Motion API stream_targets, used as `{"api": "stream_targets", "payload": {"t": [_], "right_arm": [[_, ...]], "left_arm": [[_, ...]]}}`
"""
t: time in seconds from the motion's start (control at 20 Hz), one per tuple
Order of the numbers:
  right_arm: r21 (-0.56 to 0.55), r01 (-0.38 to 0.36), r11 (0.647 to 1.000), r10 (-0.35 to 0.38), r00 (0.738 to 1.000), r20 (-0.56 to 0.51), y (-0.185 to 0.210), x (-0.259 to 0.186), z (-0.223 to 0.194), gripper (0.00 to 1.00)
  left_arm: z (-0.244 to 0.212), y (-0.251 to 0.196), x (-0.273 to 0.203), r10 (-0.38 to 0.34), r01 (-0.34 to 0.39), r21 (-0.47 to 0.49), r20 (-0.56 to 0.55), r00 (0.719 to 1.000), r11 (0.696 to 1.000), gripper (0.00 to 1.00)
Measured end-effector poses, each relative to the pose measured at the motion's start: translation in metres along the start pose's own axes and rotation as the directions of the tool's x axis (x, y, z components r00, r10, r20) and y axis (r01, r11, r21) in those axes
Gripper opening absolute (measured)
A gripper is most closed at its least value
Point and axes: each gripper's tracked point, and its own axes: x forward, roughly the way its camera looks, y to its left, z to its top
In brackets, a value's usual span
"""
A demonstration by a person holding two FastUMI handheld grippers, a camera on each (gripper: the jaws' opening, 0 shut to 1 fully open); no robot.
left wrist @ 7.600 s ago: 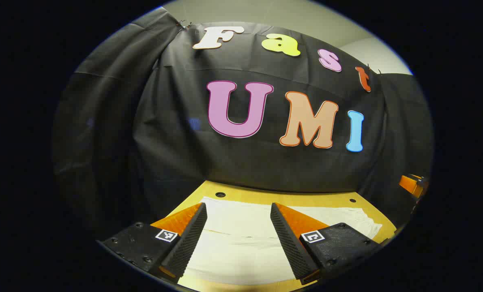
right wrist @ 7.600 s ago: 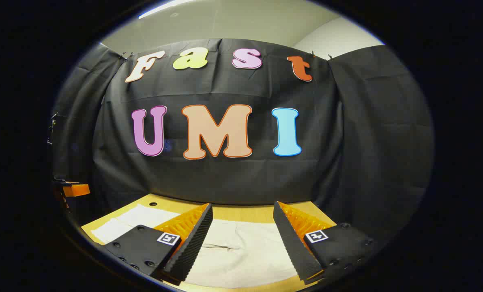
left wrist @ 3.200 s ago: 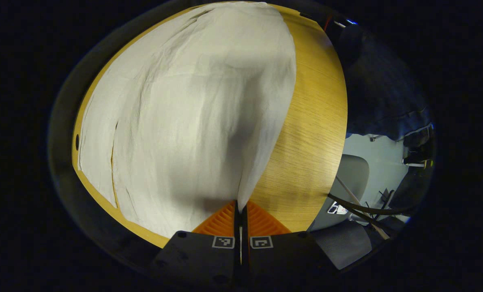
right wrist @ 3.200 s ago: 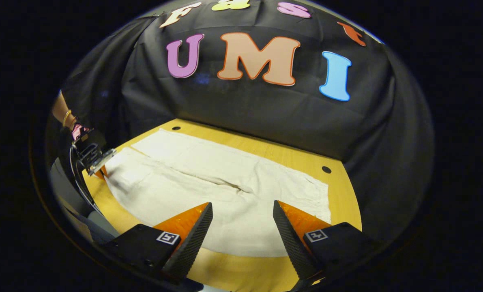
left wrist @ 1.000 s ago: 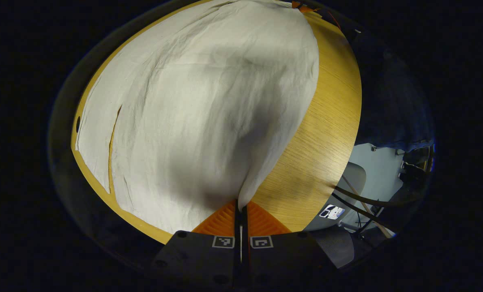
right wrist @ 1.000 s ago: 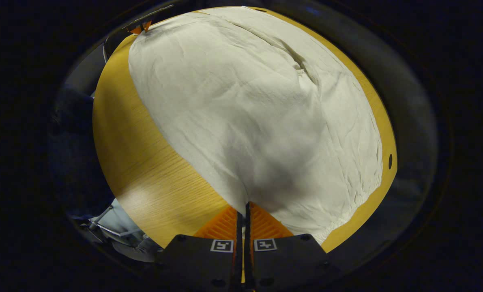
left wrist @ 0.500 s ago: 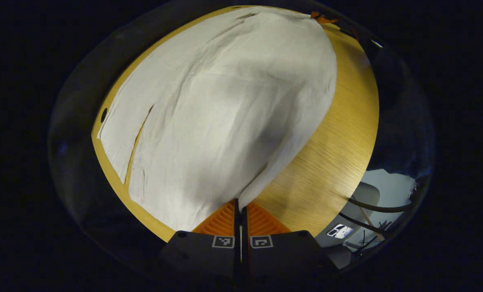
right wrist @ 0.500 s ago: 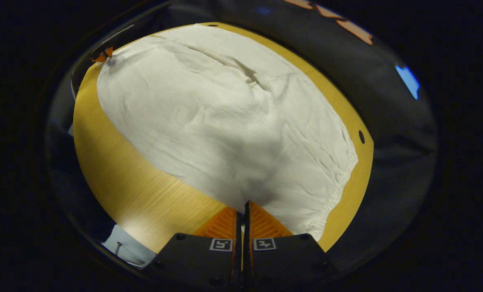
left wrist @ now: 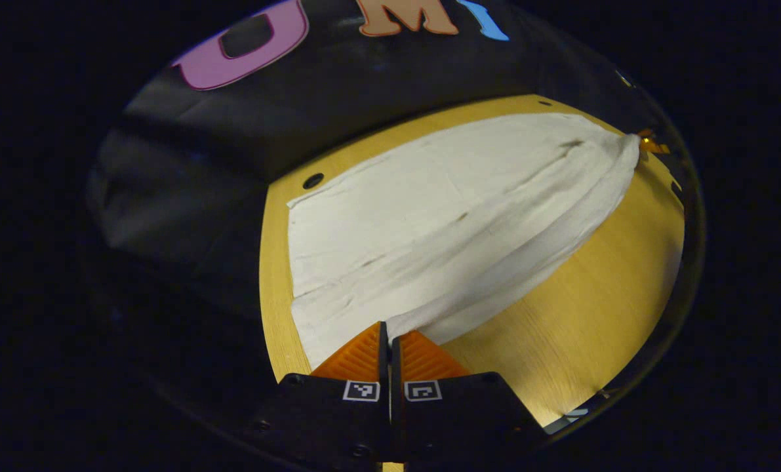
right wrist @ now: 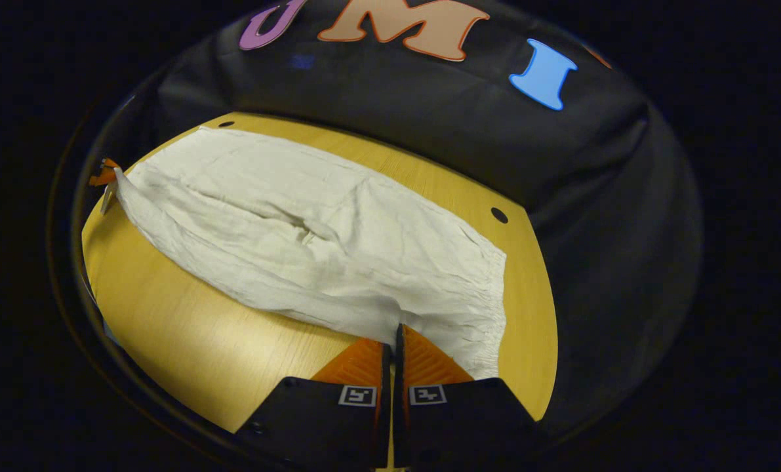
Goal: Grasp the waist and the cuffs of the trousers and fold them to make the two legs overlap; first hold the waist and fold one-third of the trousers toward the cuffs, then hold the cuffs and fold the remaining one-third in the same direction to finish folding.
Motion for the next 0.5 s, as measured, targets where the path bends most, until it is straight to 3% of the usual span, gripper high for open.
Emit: {"api": "stream_targets", "payload": {"t": [0.25, 0.3, 0.5], "right_arm": [[0.149, 0.066, 0.987, -0.085, 0.989, 0.122, -0.012, 0.007, 0.061, 0.04], [0.164, 0.069, 0.984, -0.092, 0.986, 0.137, -0.013, 0.010, 0.070, 0.04], [0.203, 0.058, 0.977, -0.098, 0.977, 0.191, -0.020, 0.030, 0.109, 0.02]], "left_arm": [[0.089, 0.033, 0.035, 0.102, -0.076, -0.166, 0.151, 0.983, 0.983, 0.00], [0.083, 0.037, 0.027, 0.115, -0.083, -0.183, 0.169, 0.979, 0.979, 0.00], [0.142, 0.054, 0.054, 0.174, -0.120, -0.230, 0.229, 0.958, 0.966, 0.00]]}}
